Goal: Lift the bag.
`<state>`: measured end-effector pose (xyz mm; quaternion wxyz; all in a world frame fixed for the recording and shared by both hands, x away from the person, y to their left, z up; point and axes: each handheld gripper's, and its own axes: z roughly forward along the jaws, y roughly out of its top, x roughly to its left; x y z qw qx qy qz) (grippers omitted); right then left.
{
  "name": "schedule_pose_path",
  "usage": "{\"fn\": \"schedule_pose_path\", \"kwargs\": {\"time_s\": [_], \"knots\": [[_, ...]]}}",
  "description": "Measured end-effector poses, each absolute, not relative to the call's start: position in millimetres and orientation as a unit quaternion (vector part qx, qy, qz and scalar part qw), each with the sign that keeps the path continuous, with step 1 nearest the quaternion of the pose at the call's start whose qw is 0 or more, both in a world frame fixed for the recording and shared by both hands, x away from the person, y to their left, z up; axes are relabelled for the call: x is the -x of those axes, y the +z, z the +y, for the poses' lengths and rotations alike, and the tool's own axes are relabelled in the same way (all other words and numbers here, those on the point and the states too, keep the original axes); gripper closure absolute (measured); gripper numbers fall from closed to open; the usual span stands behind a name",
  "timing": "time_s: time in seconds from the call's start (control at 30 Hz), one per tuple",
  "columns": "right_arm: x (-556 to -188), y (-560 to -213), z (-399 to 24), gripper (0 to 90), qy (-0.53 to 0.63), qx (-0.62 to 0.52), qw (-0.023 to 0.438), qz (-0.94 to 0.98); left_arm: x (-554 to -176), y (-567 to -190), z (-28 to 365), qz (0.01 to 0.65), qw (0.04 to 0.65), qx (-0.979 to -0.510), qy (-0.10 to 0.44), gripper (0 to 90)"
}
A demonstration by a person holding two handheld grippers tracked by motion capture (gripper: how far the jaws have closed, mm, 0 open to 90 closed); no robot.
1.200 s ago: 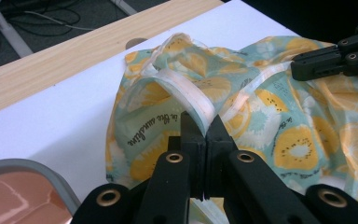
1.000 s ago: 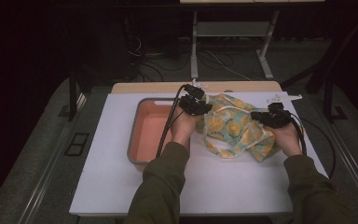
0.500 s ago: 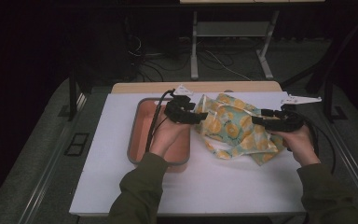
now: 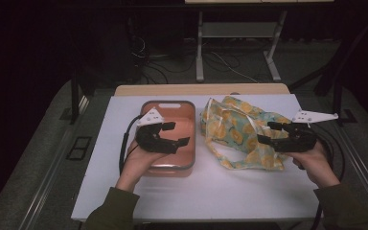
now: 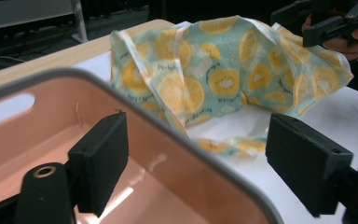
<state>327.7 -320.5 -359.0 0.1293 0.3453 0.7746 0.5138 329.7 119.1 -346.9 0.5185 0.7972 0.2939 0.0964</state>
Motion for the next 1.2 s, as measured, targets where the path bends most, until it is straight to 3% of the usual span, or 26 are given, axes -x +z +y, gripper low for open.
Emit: {"fn": "schedule_pose_path", "kwargs": {"time_s": [0.37,0.67,1.2], "knots": [[-294.8,-377.0,-328.7,16.7,0.504,-0.339,0.120,0.785,-288.8,-358.7,159.0,0.280,0.536,-0.788,0.115,12.0],[-276.5,-400.1,-330.8,14.1,0.500,-0.337,0.106,0.791,-276.8,-369.4,177.5,0.274,0.544,-0.785,0.114,0.0],[-272.0,-410.1,-328.9,13.0,0.484,-0.333,0.106,0.802,-274.8,-378.7,181.4,0.280,0.540,-0.787,0.100,0.0]]}}
